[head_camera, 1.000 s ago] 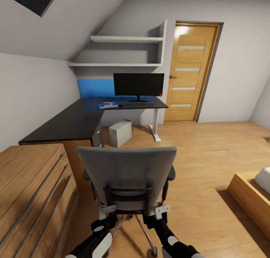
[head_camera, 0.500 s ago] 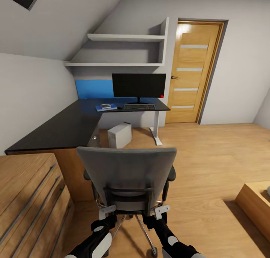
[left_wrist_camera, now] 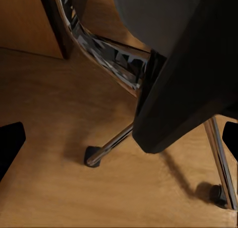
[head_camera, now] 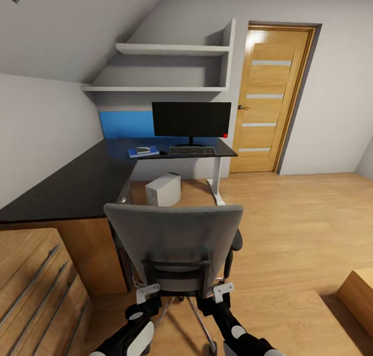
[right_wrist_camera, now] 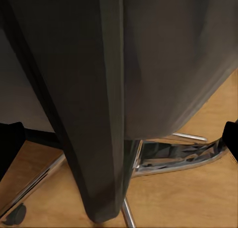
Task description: In the bedroom, organize the workspace by keeping the computer under the desk, ensuring the monitor is on the desk, placing the keyboard on the desk next to the monitor, placing the mouse on the desk next to the keyboard, moving the folder from the swivel chair onto the desk next to the mouse, stacking the notebook on top of the folder with the pen on top of the notebook, and positioning the swivel chair next to the desk.
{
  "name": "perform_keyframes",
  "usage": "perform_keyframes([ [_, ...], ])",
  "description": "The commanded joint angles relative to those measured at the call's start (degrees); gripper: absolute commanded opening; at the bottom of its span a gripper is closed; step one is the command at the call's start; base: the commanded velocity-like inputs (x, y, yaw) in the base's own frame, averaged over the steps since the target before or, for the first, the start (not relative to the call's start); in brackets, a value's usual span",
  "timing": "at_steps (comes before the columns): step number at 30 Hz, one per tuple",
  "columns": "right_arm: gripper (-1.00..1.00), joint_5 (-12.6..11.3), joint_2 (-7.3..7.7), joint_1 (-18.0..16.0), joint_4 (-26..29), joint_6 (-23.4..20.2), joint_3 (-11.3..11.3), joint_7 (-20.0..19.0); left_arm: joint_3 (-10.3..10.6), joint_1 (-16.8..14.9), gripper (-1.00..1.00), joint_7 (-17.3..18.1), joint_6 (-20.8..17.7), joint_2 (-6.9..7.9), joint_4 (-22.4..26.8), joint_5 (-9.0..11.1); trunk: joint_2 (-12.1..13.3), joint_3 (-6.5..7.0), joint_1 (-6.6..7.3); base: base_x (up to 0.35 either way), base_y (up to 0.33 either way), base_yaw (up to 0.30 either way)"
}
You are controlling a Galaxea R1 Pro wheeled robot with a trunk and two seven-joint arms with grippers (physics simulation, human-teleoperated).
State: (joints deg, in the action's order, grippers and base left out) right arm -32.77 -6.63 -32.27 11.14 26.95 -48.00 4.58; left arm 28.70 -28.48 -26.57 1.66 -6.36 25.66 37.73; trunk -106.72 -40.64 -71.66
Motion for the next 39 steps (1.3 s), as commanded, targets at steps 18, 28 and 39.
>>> perform_keyframes([
  [18, 1.0, -1.0, 0.04, -0.1, -0.2, 0.3, 0.9, 0.8, 0.2, -0.1, 1.0, -0.6, 0.2, 0.12, 0.1, -0.3, 0.0, -0.04, -0.03, 0.32, -0.073, 0.0],
  [28, 1.0, -1.0, 0.04, -0.1, -0.2, 0.4, 0.9, 0.8, 0.2, -0.1, 1.0, -0.6, 0.2, 0.12, 0.1, -0.3, 0.0, 0.06, -0.03, 0.32, -0.074, -0.027],
  [39, 1.0, -1.0, 0.03, -0.1, -0.2, 0.4, 0.8, 0.8, 0.2, -0.1, 1.0, -0.6, 0.2, 0.12, 0.1, -0.2, 0.0, 0.13, -0.03, 0.32, -0.073, -0.013],
])
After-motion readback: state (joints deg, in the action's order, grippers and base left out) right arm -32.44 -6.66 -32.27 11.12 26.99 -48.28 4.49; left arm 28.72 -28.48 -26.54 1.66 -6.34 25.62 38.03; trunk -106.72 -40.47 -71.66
